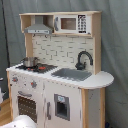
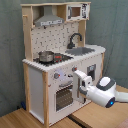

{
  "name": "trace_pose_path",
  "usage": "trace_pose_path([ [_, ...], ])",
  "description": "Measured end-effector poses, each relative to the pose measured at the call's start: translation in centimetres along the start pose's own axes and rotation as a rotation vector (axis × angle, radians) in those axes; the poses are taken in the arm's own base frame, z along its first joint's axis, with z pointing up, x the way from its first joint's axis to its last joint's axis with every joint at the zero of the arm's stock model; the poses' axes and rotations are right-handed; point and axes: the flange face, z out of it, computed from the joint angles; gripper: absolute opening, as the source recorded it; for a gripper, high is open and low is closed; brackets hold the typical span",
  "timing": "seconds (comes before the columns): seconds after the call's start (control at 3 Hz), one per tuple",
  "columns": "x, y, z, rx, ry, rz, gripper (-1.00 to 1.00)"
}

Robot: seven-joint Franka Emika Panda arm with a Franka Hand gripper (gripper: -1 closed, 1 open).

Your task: Play with the kitchen

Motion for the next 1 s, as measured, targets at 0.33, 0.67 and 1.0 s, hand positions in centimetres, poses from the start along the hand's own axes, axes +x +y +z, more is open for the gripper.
trace_pose_path([
  [0.33, -3.4, -0.2, 0.7, -0.011, -0.050, 0.039, 1.00],
  [0.67, -7.2, 1.3, 0.9, -0.031, -0.101, 0.027, 1.00],
  [1.0, -10.5, 3.1, 1.9, -0.036, -0.140, -0.020, 1.00],
])
